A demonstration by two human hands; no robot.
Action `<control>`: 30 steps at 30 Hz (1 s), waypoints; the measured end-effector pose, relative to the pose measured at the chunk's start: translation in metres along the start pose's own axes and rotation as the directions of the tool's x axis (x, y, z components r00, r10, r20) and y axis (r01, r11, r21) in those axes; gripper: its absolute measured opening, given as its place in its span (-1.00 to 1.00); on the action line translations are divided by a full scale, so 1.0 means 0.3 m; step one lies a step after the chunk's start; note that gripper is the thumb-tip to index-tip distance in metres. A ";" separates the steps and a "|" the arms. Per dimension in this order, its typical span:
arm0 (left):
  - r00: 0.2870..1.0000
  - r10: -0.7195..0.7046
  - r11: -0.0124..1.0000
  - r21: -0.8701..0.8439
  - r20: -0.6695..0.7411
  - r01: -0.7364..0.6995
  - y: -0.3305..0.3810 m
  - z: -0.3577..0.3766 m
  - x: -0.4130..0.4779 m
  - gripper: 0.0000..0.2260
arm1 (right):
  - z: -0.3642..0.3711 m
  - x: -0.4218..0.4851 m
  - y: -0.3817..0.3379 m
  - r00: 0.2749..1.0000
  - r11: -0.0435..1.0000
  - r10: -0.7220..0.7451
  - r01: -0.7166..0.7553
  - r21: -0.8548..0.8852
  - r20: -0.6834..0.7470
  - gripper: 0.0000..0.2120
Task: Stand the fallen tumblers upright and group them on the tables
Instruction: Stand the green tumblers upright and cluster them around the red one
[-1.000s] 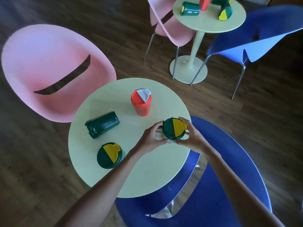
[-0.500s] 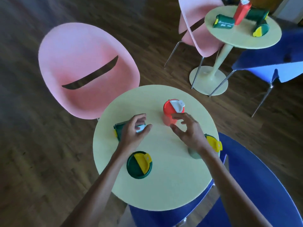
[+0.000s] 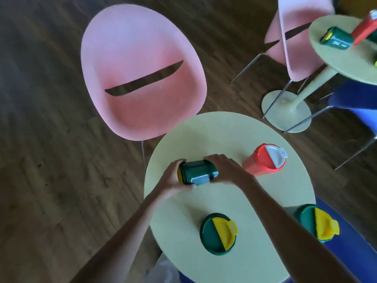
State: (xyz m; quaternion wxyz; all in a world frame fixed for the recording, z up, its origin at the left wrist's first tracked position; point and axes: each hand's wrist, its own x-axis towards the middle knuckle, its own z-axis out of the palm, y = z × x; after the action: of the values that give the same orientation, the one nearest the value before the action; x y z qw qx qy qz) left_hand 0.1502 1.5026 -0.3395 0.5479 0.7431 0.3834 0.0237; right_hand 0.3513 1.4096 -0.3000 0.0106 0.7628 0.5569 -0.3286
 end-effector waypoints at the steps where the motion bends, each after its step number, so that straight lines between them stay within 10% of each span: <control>1: 1.000 0.015 1.000 -0.009 -0.005 -0.015 -0.005 -0.005 0.002 -0.16 | -0.001 0.004 0.000 1.000 1.000 -0.011 0.011 0.011 -0.009 -0.24; 14: 0.981 0.121 0.885 -0.431 -0.154 -0.177 0.152 -0.122 -0.004 -0.19 | -0.037 -0.112 -0.048 0.992 0.755 0.085 0.000 0.655 -0.098 -0.32; 30: 0.961 0.274 0.949 -0.172 0.041 -0.263 0.220 -0.059 -0.003 -0.18 | -0.031 -0.211 -0.024 0.981 0.580 0.125 0.050 0.813 -0.150 -0.20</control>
State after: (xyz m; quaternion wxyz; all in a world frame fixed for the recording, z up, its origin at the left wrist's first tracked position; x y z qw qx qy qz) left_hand 0.1775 1.5091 -0.2773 0.6113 0.7408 0.2576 0.1059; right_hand 0.3394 1.3626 -0.2578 -0.3864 0.7222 0.3265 -0.4717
